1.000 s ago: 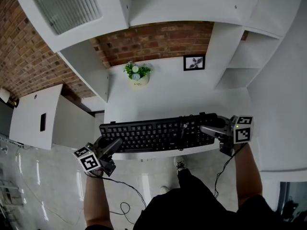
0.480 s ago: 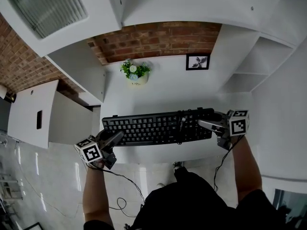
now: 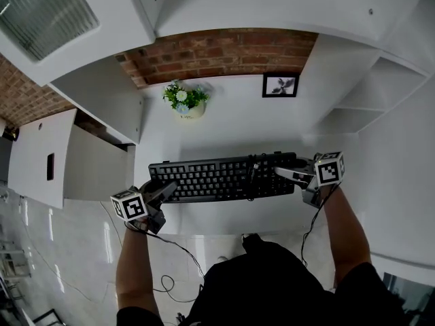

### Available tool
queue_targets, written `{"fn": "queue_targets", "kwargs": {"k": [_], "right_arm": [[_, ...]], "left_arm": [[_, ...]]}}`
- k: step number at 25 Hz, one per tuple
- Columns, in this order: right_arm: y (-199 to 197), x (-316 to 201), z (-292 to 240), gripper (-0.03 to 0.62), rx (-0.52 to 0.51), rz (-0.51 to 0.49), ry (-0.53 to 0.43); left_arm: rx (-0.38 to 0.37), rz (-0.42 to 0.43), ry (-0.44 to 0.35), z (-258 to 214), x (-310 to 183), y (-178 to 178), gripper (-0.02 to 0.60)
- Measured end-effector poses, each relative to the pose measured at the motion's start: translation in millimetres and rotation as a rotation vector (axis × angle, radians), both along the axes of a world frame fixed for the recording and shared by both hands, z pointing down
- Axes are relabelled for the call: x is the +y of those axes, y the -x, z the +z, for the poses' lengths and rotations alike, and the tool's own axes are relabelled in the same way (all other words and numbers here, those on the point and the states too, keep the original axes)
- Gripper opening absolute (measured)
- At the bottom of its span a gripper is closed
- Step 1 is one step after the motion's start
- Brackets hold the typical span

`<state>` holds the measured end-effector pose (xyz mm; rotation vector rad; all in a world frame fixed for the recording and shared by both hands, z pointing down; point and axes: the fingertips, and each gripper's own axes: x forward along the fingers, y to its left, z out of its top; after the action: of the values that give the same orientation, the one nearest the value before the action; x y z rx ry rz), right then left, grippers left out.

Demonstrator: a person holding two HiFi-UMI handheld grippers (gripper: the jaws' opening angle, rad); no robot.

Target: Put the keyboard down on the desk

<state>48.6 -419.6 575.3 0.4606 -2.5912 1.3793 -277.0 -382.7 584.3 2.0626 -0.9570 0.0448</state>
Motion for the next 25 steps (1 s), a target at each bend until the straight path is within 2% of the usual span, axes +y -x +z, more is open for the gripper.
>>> {"fn": "queue_targets", "kwargs": {"k": [2, 5, 9, 13, 19, 25], "right_arm": [[-2.9, -2.6, 11.1, 0.186, 0.007, -0.002, 0.026], [-6.5, -4.2, 27.1, 0.189, 0.010, 0.000, 0.067], [-13.0, -4.8, 53.7, 0.192, 0.037, 0.005, 0.132], [-13.8, -5.0, 71.1, 0.202, 0.051, 0.015, 0.188], [-14.3, -5.9, 91.9, 0.215, 0.089, 0.029, 0.229], [-16.1, -9.6, 106.1, 0.249, 0.166, 0.084, 0.218]], "left_arm": [[0.001, -0.004, 0.023, 9.6, -2.8, -3.0, 0.301], [-0.039, -0.019, 0.045, 25.4, -7.3, -2.0, 0.304], [-0.030, -0.021, 0.141, 50.2, -3.2, -11.2, 0.313], [-0.063, -0.038, 0.197, 69.2, -2.4, -13.6, 0.325], [-0.127, -0.076, 0.244, 89.1, -0.7, -11.5, 0.344], [-0.200, -0.109, 0.263, 101.0, -2.5, -9.1, 0.357]]}}
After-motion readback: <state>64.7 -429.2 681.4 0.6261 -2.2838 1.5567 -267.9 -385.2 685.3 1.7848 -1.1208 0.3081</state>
